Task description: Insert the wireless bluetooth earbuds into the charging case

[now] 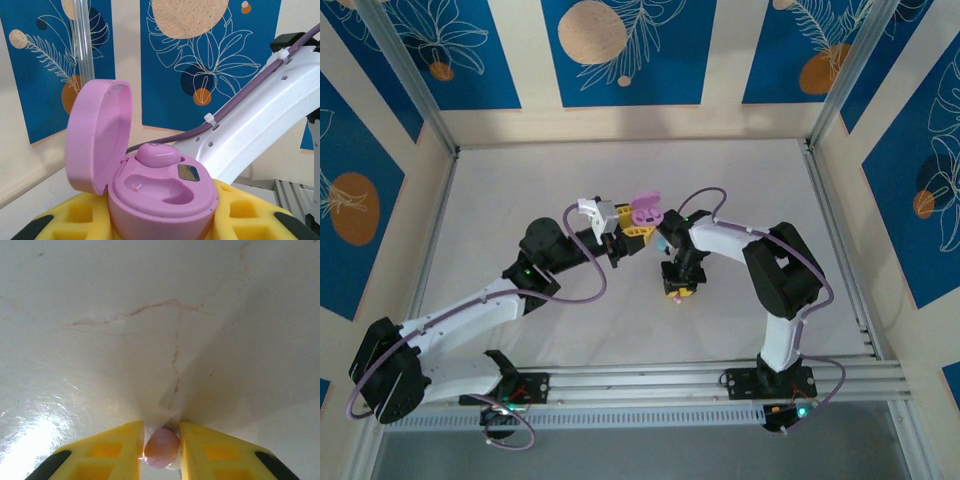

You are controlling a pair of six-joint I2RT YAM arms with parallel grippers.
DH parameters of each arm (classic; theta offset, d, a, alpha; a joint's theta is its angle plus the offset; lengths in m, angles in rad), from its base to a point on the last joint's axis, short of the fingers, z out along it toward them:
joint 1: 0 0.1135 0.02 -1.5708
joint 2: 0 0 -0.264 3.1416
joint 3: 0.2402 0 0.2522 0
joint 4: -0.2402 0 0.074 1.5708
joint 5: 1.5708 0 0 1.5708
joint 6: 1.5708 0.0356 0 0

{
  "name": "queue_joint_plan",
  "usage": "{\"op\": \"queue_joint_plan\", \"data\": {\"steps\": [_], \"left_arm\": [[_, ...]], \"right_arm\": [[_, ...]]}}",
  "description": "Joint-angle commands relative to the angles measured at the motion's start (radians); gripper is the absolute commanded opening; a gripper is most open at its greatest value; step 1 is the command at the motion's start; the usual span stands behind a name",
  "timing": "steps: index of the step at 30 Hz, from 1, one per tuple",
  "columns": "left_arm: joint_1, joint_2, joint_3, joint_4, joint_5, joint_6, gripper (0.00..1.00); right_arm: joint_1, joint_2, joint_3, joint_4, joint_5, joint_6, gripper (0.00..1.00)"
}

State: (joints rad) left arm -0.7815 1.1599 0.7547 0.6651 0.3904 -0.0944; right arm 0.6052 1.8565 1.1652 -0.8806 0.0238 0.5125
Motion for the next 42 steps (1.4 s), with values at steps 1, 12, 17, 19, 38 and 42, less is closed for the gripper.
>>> {"op": "queue_joint_plan", "data": {"steps": [1,12,17,19,38,42], "left_arm": [[-0.011,-0.023,-0.009,0.015,-0.005,0.021,0.29],[-0.011,-0.031,-0.018,-0.001,-0.031,0.033,0.29],[-0.01,-0.017,-0.021,0.003,-0.049,0.041,0.29],[-0.011,-0.007,-0.022,0.007,-0.06,0.041,0.29],[-0.01,0.104,-0.003,0.054,0.016,0.05,0.29],[-0.012,0.115,0.002,0.065,0.021,0.044,0.29]], "right_arm": [[0.011,0.017,0.02,-0.039,0.02,-0.001,0.26],[-0.071,-0.257,0.004,0.01,-0.088,-0.027,0.21],[-0.223,-0.464,0.011,0.076,-0.347,0.007,0.21],[-0.294,-0.512,0.044,0.07,-0.476,0.025,0.21],[-0.304,-0.664,0.228,0.218,-0.79,0.11,0.22],[-0.263,-0.642,0.24,0.221,-0.754,0.103,0.22]]}}
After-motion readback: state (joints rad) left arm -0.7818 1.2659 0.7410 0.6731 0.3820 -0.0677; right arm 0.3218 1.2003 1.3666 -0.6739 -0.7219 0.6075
